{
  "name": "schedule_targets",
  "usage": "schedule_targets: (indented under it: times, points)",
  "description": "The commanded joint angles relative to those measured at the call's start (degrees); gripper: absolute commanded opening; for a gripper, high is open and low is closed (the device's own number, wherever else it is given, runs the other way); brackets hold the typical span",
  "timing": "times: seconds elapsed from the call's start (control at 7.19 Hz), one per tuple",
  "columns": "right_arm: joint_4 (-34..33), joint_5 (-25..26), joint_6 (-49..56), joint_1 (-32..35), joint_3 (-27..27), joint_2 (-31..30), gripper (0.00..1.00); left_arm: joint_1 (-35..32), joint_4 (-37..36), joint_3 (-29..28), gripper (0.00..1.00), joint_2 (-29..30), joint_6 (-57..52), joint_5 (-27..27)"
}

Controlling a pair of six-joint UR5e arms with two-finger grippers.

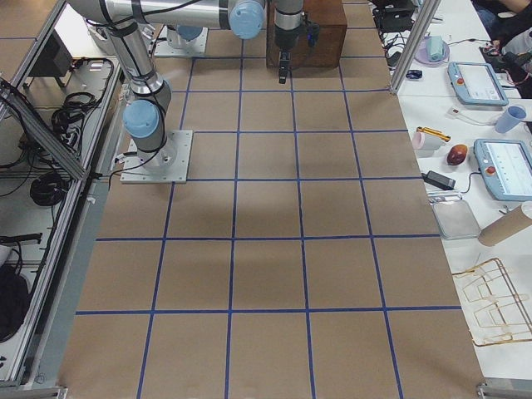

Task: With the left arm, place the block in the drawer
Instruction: 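Pull the drawer open with the left gripper, away from the cabinet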

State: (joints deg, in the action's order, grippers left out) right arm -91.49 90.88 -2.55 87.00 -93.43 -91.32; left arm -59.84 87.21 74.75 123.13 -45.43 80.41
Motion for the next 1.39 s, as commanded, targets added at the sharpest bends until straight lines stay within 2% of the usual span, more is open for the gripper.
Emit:
schedule_targets:
  times: [0.0,1.25]
  points:
    - [0.0,0.0,0.0,0.0,0.0,0.0,1.0,0.4,0.1,-0.7,1.0,0.5,-0.3,0.4]
    - [0.0,0.0,0.0,0.0,0.0,0.0,1.0,1.0,0.2,-4.5,1.0,1.6,-2.2,2.8]
